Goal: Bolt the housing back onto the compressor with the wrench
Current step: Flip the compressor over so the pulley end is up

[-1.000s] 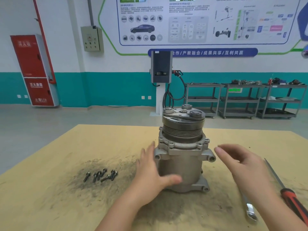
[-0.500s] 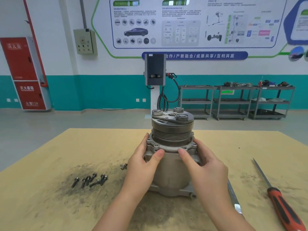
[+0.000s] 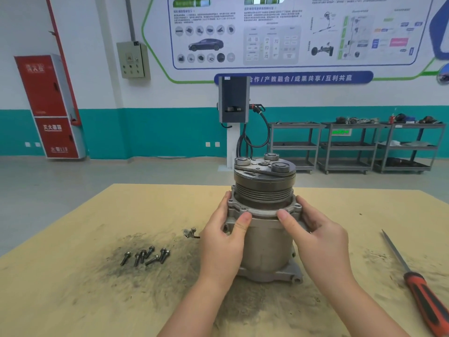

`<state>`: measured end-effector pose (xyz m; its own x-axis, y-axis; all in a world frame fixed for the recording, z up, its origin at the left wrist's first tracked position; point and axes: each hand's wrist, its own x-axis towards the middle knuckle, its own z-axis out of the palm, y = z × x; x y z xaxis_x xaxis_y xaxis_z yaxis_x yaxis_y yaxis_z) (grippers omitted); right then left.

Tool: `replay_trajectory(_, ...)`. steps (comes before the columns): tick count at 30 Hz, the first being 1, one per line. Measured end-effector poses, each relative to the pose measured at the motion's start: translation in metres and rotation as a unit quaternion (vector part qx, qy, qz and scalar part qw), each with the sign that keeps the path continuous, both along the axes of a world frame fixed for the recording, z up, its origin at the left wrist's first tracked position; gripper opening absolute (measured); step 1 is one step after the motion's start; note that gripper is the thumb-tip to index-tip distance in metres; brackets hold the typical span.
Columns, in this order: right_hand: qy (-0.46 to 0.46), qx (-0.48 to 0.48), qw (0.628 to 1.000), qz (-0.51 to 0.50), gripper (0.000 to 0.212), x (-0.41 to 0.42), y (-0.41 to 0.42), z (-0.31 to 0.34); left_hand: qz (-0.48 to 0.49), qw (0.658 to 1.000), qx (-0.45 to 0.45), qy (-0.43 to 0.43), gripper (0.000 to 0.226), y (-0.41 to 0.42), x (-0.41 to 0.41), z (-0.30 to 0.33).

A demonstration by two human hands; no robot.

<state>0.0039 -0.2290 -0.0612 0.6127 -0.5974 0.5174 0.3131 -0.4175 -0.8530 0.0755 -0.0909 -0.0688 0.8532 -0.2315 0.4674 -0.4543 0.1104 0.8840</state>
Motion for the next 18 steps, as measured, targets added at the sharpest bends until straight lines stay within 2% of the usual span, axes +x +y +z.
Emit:
replay_trajectory(4,0.033,0.021,0.999,0.033,0.072,-0.014,-0.004,0.007,-0.038,0.996,0.075,0.001,0.073,0.016,0.008,0.005)
replay_trajectory(5,0.049,0.027,0.998,0.026,0.066,-0.020,-0.009,0.009,-0.033,0.994,0.101,-0.002,0.064,0.026,0.013,0.006)
replay_trajectory(7,0.102,-0.002,0.992,-0.075,0.040,-0.032,-0.030,0.012,0.052,0.991,0.127,-0.001,0.031,0.052,0.034,0.006)
replay_trajectory(8,0.172,-0.029,0.976,-0.132,0.035,-0.037,-0.046,0.012,0.124,0.977,0.172,0.004,0.016,0.066,0.049,0.004)
replay_trajectory(9,0.273,-0.055,0.946,-0.168,0.041,-0.039,-0.061,0.010,0.182,0.948,0.261,0.014,0.013,0.078,0.063,0.001)
replay_trajectory(11,0.505,-0.108,0.839,-0.170,0.048,-0.041,-0.076,0.005,0.212,0.871,0.440,0.054,0.013,0.098,0.083,-0.011)
replay_trajectory(13,0.641,-0.177,0.733,-0.147,0.044,-0.037,-0.081,-0.006,0.199,0.835,0.509,0.074,0.016,0.109,0.091,-0.024)
replay_trajectory(14,0.665,-0.200,0.706,-0.137,0.043,-0.035,-0.082,-0.011,0.196,0.830,0.518,0.068,0.018,0.111,0.093,-0.029)
replay_trajectory(18,0.653,-0.226,0.710,-0.136,0.039,-0.030,-0.088,-0.024,0.212,0.819,0.531,0.041,0.016,0.111,0.095,-0.034)
